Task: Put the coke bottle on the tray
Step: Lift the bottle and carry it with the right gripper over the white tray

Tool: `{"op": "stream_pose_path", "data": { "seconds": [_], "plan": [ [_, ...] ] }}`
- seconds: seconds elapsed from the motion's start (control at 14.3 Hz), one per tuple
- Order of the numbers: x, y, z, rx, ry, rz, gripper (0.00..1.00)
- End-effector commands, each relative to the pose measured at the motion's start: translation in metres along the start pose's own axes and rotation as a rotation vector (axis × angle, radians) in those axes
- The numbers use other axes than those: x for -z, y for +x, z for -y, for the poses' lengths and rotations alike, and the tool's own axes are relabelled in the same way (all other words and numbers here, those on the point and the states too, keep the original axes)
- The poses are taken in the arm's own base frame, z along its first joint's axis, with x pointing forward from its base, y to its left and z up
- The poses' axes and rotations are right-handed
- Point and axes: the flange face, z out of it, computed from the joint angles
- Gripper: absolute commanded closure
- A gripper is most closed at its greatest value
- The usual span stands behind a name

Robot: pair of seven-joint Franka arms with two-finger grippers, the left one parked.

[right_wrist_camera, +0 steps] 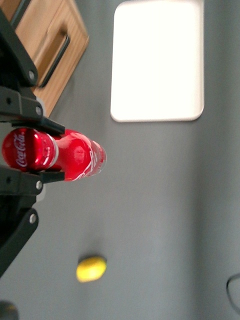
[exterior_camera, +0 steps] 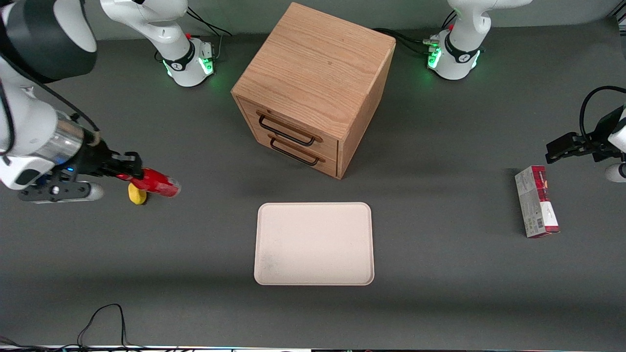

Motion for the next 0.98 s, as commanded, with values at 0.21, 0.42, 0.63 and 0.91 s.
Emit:
{"op": "stream_pose_path", "data": {
  "seconds": [0.21,0.42,0.63,0.91],
  "plan": [
    [-0.026,0.027,0.104,-0.062,0.034,-0.066,1.00],
    [-0.074,0.040,0.142,-0.088,0.006,-0.120,1.00],
    [-0.122,0.062,0.157,-0.098,0.038,-0.168,1.00],
    [-0.204,0.081,0.178,-0.060,-0.007,-0.231,1.00]
  ]
}}
